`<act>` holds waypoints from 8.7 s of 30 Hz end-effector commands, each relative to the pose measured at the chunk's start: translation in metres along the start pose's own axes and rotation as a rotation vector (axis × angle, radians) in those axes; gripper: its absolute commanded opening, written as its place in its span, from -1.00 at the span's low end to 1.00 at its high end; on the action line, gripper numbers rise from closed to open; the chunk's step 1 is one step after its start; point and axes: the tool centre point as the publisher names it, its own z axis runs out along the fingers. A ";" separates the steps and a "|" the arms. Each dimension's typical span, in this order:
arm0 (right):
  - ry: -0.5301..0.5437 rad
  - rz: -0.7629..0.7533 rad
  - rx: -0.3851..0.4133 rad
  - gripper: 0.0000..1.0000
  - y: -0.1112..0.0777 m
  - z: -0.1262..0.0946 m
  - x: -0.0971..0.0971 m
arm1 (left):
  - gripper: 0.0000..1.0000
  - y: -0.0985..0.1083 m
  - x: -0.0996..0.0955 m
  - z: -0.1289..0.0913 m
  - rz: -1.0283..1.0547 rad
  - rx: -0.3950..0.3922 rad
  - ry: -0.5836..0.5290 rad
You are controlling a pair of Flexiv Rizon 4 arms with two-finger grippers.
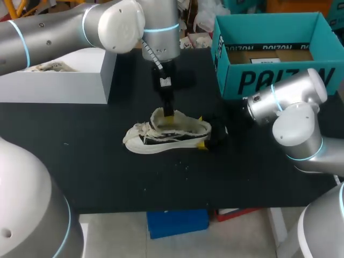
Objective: Take the shoe out of the shoebox, open the shoe tongue, remove and reinsert the insole, then place the shoe into the shoebox
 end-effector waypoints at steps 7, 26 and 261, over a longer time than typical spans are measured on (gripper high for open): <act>-0.001 0.001 0.002 -1.00 0.000 0.000 -0.001 | -1.00 -0.008 -0.015 0.022 0.005 -0.001 0.022; -0.001 0.001 0.002 -1.00 0.000 0.000 -0.001 | -1.00 -0.019 -0.015 0.038 0.009 -0.037 -0.006; -0.001 0.001 0.002 -1.00 0.000 0.000 -0.001 | -1.00 -0.057 0.099 -0.060 0.216 0.569 -0.384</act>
